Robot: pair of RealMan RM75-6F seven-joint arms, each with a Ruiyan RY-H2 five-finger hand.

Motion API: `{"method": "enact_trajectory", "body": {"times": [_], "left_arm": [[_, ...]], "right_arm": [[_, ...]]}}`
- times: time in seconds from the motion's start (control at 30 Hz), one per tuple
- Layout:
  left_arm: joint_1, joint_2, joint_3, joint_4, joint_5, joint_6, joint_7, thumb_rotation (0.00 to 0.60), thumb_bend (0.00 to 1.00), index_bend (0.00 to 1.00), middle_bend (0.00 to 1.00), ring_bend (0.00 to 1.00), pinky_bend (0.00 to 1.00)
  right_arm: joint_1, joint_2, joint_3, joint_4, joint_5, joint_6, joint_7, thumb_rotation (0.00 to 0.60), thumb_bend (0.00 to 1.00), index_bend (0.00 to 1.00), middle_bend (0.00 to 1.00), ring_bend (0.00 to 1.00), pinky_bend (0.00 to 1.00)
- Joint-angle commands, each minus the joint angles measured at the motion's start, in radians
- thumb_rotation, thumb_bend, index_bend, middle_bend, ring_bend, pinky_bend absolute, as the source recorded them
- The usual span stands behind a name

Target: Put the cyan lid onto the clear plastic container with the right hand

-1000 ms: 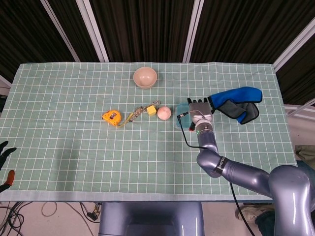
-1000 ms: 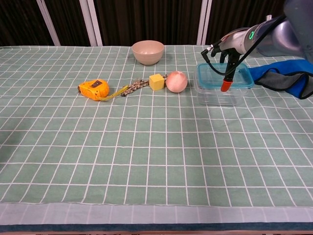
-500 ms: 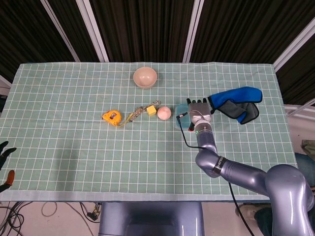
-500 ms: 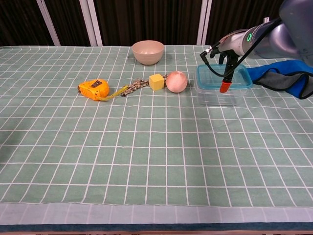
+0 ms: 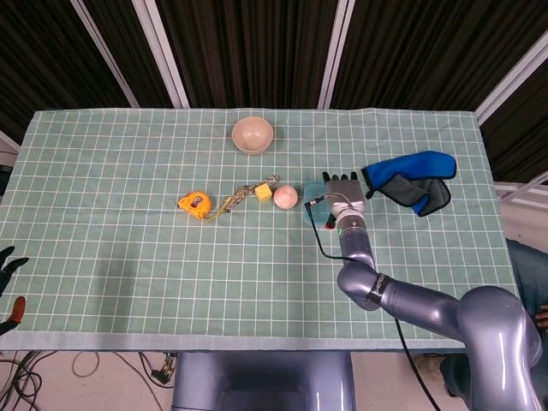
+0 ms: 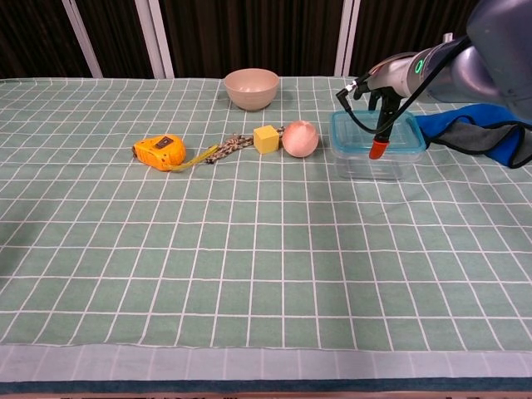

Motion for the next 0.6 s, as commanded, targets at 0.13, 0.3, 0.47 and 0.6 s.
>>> {"method": "enact_trajectory", "body": {"times": [0.13,0.3,0.47,0.6], "left_arm": [[0.000,0.000,0.000,0.000,0.000,0.000,-0.001,0.600,0.52,0.15,0.00,0.00,0.00],[0.001,0.001,-0.001,-0.003,-0.005,-0.002,-0.001,0.600,0.52,0.15,0.00,0.00,0.00],[0.001,0.002,-0.001,-0.004,-0.006,-0.003,-0.001,0.600,0.52,0.15,0.00,0.00,0.00],[0.001,0.002,-0.001,-0.004,-0.007,-0.004,-0.001,0.600,0.52,0.15,0.00,0.00,0.00]], "right_arm": [[0.001,-0.009,0.001,0.012,-0.008,0.002,0.011,0.600,0.08,0.02,0.51,0.15,0.00],[0.002,-0.015,0.000,0.021,-0.004,0.004,0.011,0.600,0.08,0.02,0.51,0.15,0.00],[0.004,-0.018,0.002,0.024,-0.003,0.004,0.011,0.600,0.08,0.02,0.51,0.15,0.00],[0.003,-0.019,0.001,0.022,-0.007,0.009,0.012,0.600,0.08,0.02,0.51,0.15,0.00]]}}
